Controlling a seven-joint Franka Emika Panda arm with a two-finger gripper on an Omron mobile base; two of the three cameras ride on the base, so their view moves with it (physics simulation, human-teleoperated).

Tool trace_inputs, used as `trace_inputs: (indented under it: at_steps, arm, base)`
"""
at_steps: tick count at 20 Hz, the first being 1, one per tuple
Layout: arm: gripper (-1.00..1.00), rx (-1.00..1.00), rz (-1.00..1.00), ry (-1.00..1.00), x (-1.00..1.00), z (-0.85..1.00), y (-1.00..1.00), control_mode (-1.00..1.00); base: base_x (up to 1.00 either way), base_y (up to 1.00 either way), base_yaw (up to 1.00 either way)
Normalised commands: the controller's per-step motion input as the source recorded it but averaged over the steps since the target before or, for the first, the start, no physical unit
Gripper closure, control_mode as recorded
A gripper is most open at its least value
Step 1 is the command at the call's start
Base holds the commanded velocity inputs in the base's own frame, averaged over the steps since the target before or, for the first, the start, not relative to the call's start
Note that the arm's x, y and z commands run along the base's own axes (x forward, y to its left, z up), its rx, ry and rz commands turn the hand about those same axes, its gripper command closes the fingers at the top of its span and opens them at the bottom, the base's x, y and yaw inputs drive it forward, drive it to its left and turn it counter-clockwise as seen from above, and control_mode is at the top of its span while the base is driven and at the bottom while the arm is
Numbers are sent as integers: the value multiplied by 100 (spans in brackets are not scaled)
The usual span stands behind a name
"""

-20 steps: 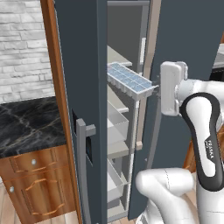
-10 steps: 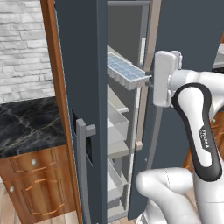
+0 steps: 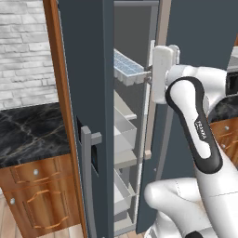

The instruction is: The ice cube tray has been filled with water. Take the tray and place it in the freezer to make ice. Close the freezer door after placing the tray.

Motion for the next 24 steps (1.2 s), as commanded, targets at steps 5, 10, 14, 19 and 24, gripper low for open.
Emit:
trace_inputs:
  at_steps: [5,10,14,19,24]
  arm:
    - [100,0,-7,2,41,7,26,-100]
    - [100,0,-7,5,40,7,16,-100]
    - [100,0,-4,2,28,15,1,-100]
    - [100,0,-1,3,31,11,1,-100]
    - [100,0,0,2,44,0,9,-100]
  base:
    - [0,0,0]
    - [0,0,0]
    - [0,0,0]
    - [0,0,0]
    - [0,0,0]
